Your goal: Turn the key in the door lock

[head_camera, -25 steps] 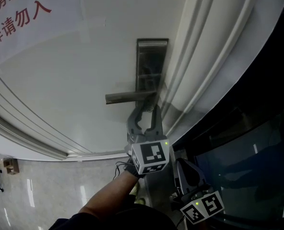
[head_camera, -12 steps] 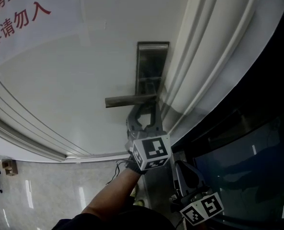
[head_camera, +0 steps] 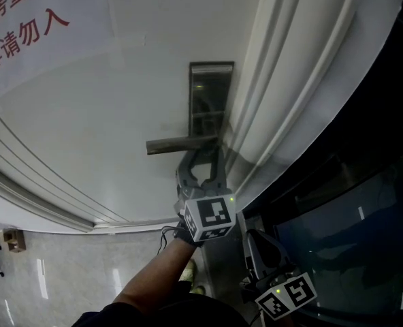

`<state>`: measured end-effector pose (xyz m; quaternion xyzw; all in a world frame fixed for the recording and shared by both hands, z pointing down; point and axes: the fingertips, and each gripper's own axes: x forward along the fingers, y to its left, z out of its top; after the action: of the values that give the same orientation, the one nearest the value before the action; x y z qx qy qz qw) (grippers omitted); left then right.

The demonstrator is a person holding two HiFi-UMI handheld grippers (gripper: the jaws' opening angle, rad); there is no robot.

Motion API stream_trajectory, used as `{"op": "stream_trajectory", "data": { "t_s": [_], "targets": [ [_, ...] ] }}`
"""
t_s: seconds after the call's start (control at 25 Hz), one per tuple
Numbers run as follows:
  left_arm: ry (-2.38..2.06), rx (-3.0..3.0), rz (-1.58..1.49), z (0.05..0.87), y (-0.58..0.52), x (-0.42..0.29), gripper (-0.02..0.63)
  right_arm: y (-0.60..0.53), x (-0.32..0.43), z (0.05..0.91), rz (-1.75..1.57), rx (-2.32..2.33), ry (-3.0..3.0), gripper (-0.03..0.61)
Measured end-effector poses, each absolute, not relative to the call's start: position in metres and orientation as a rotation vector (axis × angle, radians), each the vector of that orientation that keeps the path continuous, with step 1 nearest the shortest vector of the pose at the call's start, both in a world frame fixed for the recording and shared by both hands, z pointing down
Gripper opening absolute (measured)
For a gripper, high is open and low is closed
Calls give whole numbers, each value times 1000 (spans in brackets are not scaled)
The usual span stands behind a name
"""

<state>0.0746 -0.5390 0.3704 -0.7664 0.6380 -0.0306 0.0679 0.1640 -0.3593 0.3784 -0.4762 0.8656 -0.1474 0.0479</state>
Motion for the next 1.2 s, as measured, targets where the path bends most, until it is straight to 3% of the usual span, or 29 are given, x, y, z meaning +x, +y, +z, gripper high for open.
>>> {"op": "stream_trajectory", "data": {
  "t_s": [0.4, 0.56, 0.6, 1.2],
  "targets": [
    [1882, -2359, -31, 355, -496, 65, 130, -350, 145, 378, -478, -1372, 2676, 15],
    [1817, -2459, -5, 351, -469, 67, 12, -342, 142, 375, -479, -1349, 2686, 15],
    [1794, -2494, 3, 351, -461, 69, 7, -340, 142, 373, -475, -1340, 2689, 15],
    [1549, -2824, -36, 371, -351, 95, 5, -317, 132, 367, -395, -1317, 2730, 14]
  ]
}}
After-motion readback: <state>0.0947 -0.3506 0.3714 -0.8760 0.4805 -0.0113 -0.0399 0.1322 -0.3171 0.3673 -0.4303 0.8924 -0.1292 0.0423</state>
